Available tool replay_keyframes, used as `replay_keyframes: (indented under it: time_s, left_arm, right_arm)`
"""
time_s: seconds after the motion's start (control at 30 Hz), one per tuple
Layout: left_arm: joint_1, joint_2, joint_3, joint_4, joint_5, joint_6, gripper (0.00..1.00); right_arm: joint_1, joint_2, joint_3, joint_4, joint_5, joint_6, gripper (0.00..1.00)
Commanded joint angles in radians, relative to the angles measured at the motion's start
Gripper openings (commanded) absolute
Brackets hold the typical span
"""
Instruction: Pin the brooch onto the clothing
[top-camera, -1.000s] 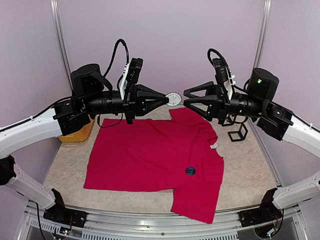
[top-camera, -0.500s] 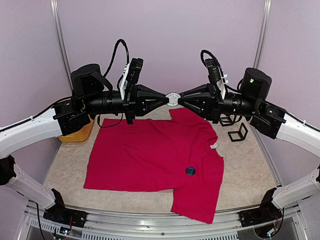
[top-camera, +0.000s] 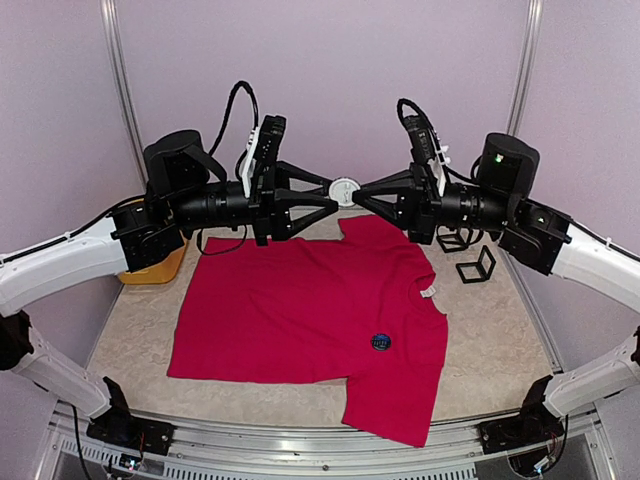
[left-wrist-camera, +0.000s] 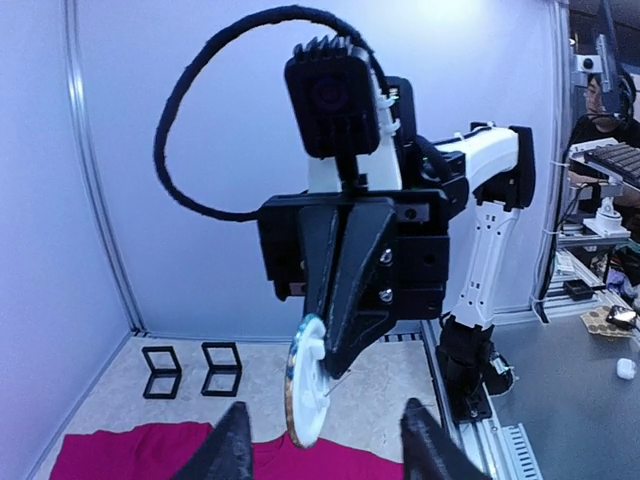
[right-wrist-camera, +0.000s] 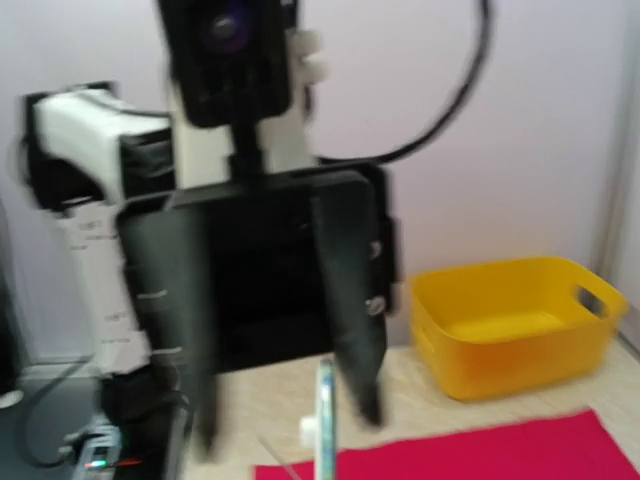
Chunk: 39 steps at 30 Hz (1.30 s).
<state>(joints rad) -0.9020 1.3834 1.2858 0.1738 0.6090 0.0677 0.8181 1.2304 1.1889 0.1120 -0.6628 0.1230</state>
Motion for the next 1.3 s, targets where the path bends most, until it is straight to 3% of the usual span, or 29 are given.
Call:
replay_keyframes:
  time_s: [0.0,0.07,0.13,0.27,0.63,0.73,0.8,0.83,0.9,0.93,1.13,1.27]
  left_arm:
    - [0.107,0.012,-0.091,0.093,-0.164,-0.19,0.75]
    - [0.179,0.03,-0.145,0.059,-0.32,-0.303,0.76]
    - [0.242,0.061,-0.194,-0.035,-0.437,-0.417,0.71]
    - [0.33,0.121,-0.399,-0.047,-0.462,-0.571,0.61]
    - [0.462,0.118,-0.768,0.043,-0.564,-0.759,0.59]
    - [0.502,0.066,-0.833,0.049,-0.671,-0.823,0.58]
    - [0.488,0.001,-0.855,0.063,-0.801,-0.843,0.52]
    - [0.436,-0.042,-0.843,0.089,-0.905,-0.791,0.49]
    - [0.203,-0.092,-0.785,0.222,-1.103,-0.489,0.52]
    - [0.15,-0.078,-0.742,0.277,-1.07,-0.327,0.59]
    - [0.095,0.299,-0.35,0.016,-0.461,0.077,0.63]
    - [0.016,0.483,-0.149,-0.159,-0.305,0.306,0.74]
  right_arm:
    - [-0.017,0.003,-0.005,-0.104,0.226,-0.01,0.0]
    - [-0.078,0.009,-0.083,-0.125,0.295,0.021,0.0]
    - [-0.143,0.031,-0.162,-0.127,0.296,0.095,0.0]
    - [-0.195,0.061,-0.34,-0.018,0.317,0.217,0.0]
    - [-0.3,0.154,-0.503,0.072,0.322,0.314,0.0]
    - [-0.321,0.14,-0.508,0.07,0.307,0.321,0.0]
    - [-0.332,0.126,-0.508,0.066,0.298,0.323,0.0]
    - [-0.334,0.124,-0.507,0.065,0.296,0.322,0.0]
    - [-0.335,0.129,-0.495,0.059,0.281,0.316,0.0]
    - [-0.335,0.137,-0.485,0.049,0.27,0.309,0.0]
    - [-0.335,0.17,-0.447,0.035,0.251,0.283,0.0]
    - [-0.335,0.163,-0.444,0.042,0.253,0.274,0.0]
